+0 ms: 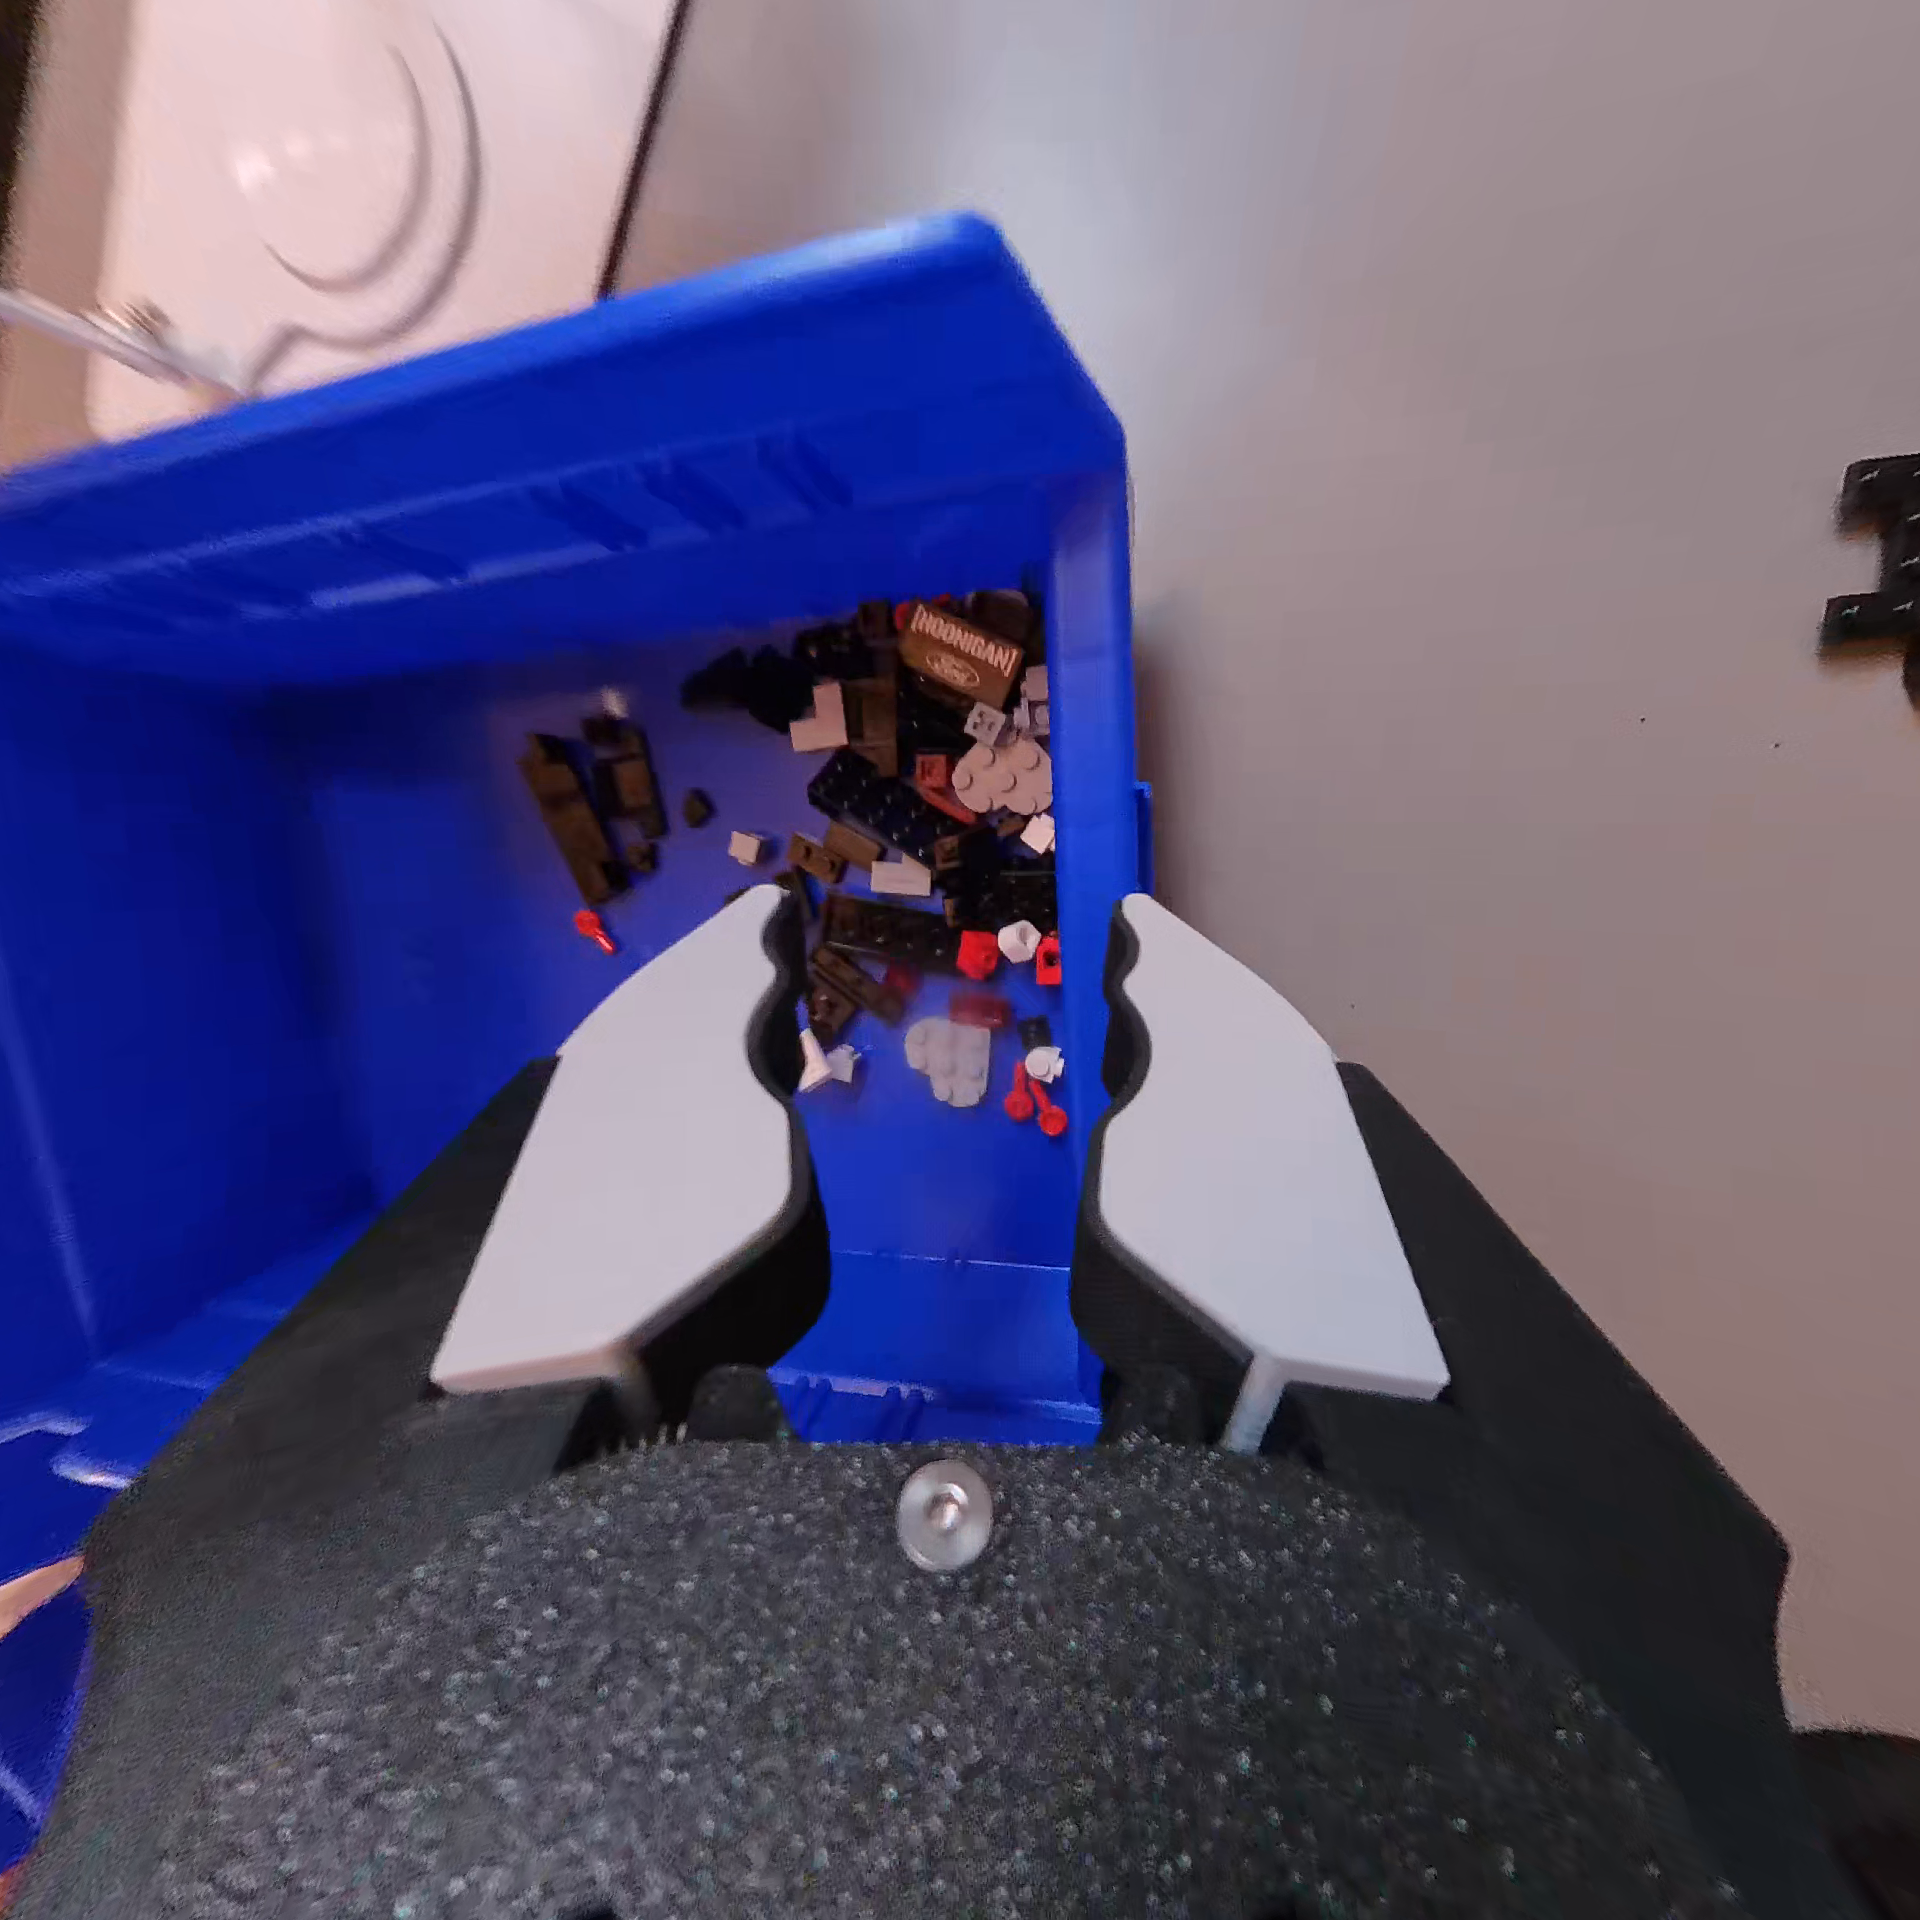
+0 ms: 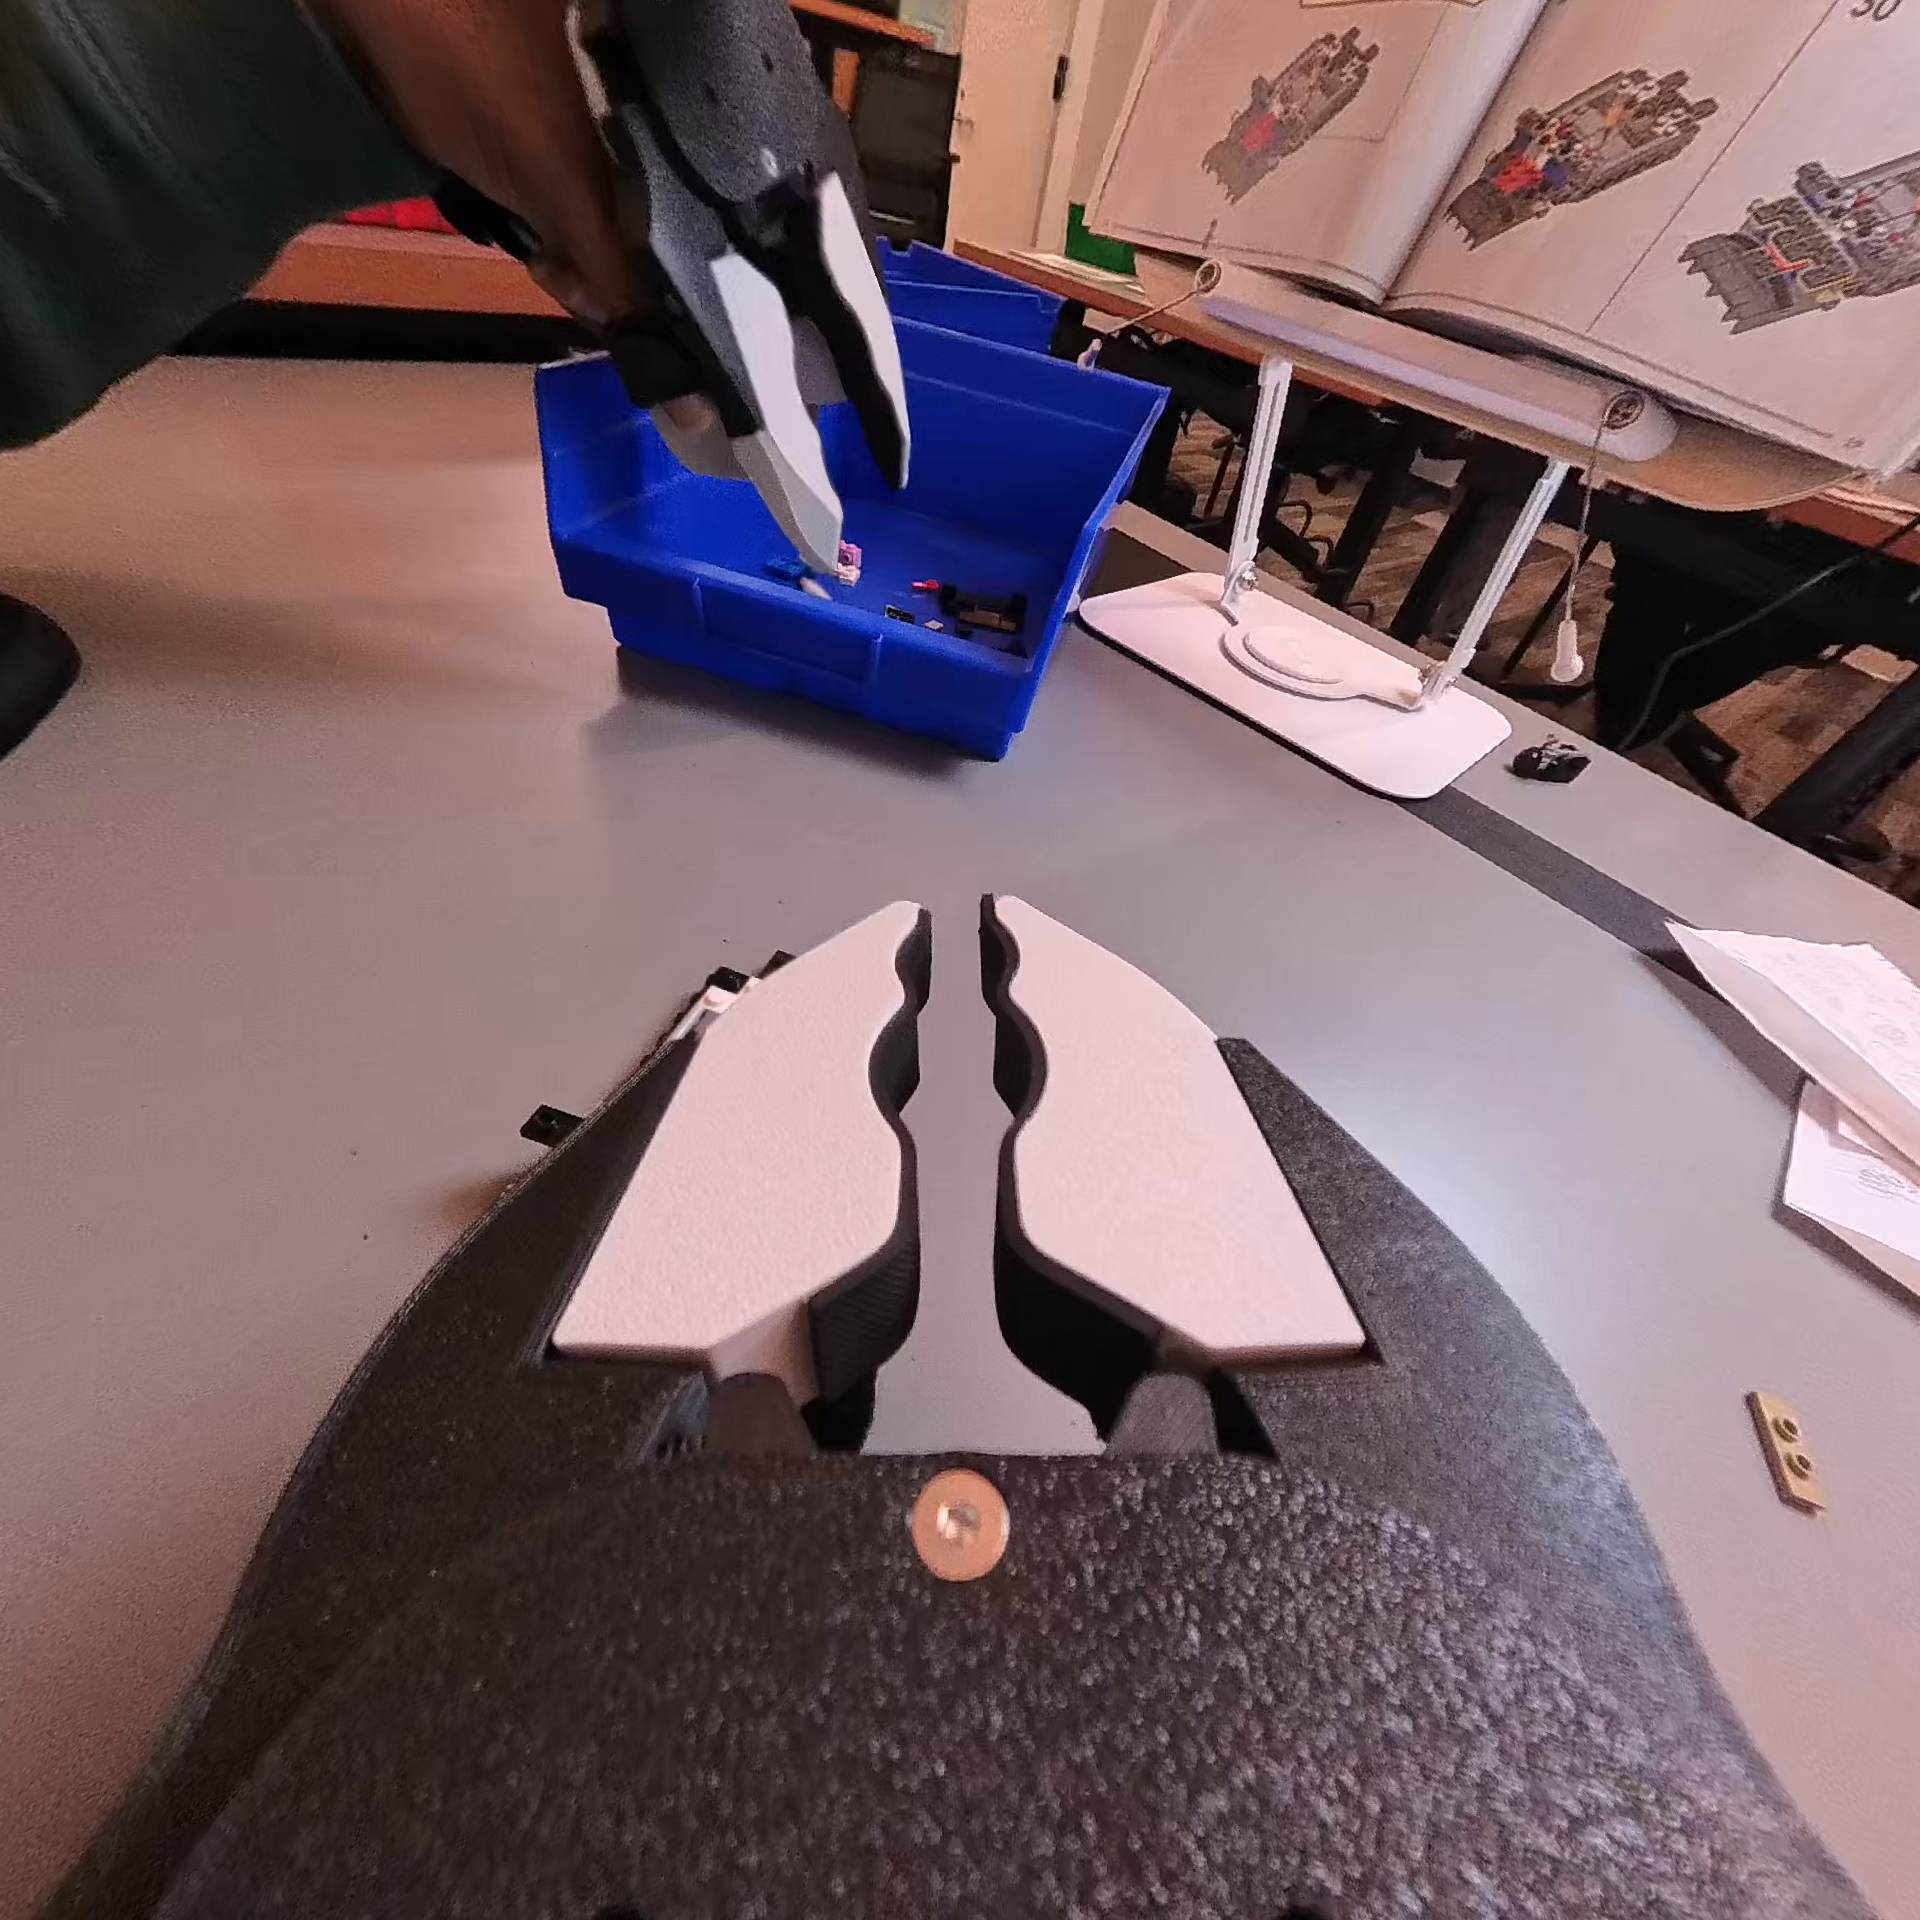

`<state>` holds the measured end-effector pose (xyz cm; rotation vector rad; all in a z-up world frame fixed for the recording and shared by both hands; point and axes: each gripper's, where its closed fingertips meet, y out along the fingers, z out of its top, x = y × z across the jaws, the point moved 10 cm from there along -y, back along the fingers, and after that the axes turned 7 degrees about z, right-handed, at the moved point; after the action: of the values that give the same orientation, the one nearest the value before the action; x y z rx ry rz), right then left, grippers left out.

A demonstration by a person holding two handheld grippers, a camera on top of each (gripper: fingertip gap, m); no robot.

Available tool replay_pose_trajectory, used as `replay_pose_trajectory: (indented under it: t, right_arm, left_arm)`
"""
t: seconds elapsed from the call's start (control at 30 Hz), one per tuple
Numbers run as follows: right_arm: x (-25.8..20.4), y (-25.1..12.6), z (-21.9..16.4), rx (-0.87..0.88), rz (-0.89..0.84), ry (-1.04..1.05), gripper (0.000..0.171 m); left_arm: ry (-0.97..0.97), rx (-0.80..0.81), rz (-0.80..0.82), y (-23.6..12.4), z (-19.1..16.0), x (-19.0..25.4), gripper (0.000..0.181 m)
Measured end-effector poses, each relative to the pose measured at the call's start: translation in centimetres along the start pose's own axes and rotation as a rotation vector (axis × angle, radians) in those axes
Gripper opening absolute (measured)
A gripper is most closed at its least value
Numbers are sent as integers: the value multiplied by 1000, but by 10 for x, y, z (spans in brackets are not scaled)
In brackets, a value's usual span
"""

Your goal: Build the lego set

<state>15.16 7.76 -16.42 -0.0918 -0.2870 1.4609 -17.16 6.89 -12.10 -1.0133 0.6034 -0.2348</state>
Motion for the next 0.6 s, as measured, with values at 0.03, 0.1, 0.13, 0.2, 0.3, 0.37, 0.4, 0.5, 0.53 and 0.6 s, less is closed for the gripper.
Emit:
replay_pose_trajectory:
  t: [0.03, 0.1, 0.13, 0.2, 0.3, 0.37, 0.4, 0.5, 0.53, 0.6]
  right_arm:
    - [0, 1, -1, -4, -1, 2, 9]
    - [0, 2, -2, -9, 6, 10, 9]
    - [-1, 3, -2, -11, 11, 12, 9]
    - [-1, 5, -3, -19, 14, 19, 10]
    - [2, 13, 1, -16, 4, 36, 21]
    - [9, 22, 7, -12, -20, 24, 30]
    - [13, 27, 11, 1, -30, 12, 31]
    - [26, 49, 30, 44, -50, -42, 0]
    - [32, 59, 39, 61, -76, -57, 0]
    - [46, 84, 59, 56, -111, -88, 0]
  left_arm:
    - [24, 25, 23, -4, 0, 4, 51]
    - [73, 104, 48, -11, -2, 16, 43]
    - [86, 164, 41, -14, -2, 23, 35]
    - [90, 349, 40, -23, -4, 41, 16]
    - [-17, 720, 61, -39, -15, 65, 0]
    - [-138, 918, 39, -46, -25, 75, 0]
    - [-191, 990, 27, -47, -29, 76, 0]
    - [-279, 1069, 36, -45, -37, 73, 0]
    - [-289, 1074, 54, -45, -38, 70, 4]
    - [-321, 1080, 42, -46, -38, 68, 6]
